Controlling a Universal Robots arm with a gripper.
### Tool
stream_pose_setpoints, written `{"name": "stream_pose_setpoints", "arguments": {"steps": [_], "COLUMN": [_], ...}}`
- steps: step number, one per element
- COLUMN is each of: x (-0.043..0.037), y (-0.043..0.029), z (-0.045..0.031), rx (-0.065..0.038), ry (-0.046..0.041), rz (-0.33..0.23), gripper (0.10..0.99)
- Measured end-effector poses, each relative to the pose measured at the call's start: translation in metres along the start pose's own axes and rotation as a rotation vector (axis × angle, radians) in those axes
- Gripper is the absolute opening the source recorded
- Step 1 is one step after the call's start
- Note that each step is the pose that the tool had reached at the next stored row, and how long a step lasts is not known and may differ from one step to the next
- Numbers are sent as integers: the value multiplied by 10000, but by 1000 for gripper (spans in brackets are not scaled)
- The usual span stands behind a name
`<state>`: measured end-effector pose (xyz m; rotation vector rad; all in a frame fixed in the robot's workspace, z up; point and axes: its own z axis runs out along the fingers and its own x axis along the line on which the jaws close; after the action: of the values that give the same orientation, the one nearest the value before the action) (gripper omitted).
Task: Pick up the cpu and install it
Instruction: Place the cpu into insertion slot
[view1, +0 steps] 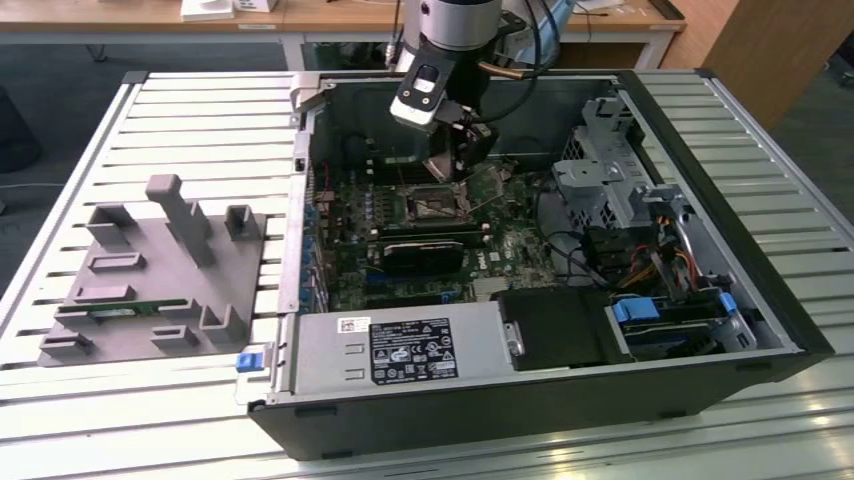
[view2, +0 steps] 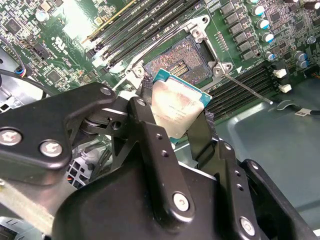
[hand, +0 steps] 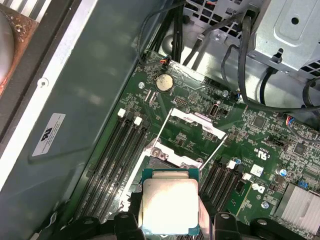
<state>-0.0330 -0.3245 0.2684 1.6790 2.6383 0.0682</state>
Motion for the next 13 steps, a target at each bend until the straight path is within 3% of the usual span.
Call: {"name": "stream_pose_setpoints", "arguments": {"steps": [7, 13], "x": [0, 0], "y": [0, 0], "z": [0, 2], "rx": [0, -5], "ry": [-2, -19], "rz": [43, 433], "gripper": [529, 529]}}
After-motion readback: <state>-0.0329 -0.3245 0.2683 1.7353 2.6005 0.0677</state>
